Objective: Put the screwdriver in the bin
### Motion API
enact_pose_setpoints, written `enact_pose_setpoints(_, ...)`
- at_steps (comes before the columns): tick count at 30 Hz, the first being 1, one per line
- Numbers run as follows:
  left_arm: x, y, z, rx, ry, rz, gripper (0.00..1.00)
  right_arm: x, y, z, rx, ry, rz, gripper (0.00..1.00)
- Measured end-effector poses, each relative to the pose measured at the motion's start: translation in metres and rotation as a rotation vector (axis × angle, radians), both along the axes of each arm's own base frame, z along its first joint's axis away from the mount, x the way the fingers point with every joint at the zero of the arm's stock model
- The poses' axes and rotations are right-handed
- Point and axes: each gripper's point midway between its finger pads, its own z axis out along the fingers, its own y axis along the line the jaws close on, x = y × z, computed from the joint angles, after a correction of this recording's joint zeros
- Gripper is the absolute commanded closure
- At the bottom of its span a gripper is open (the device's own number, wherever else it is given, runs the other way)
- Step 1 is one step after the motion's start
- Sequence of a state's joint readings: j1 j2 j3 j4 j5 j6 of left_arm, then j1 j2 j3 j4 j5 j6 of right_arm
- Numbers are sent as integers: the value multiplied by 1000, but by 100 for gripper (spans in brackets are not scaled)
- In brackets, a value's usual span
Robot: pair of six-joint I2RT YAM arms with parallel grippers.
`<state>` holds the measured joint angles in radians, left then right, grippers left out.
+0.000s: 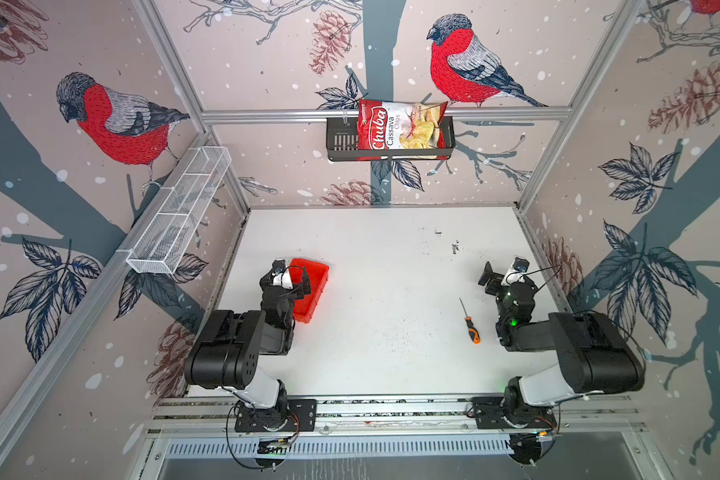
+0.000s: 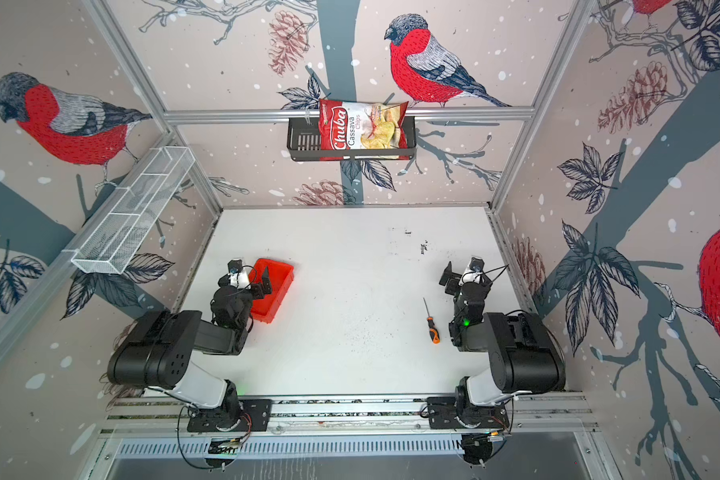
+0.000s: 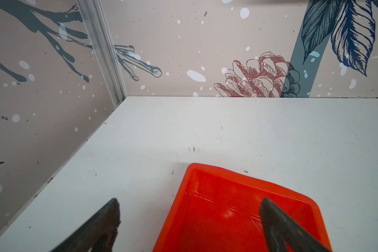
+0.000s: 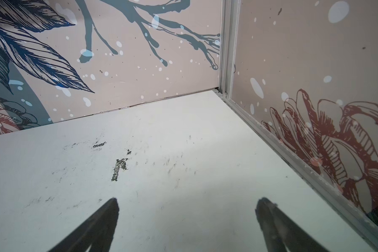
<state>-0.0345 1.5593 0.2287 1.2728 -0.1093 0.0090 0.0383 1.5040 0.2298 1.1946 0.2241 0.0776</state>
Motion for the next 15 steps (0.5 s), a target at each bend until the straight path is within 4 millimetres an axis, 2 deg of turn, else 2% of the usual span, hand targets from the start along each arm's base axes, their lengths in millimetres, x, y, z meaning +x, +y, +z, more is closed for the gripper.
enact_pose_setpoints(15, 0, 0, 0, 0, 0, 0, 2, 0, 0, 0, 0, -1, 0, 1)
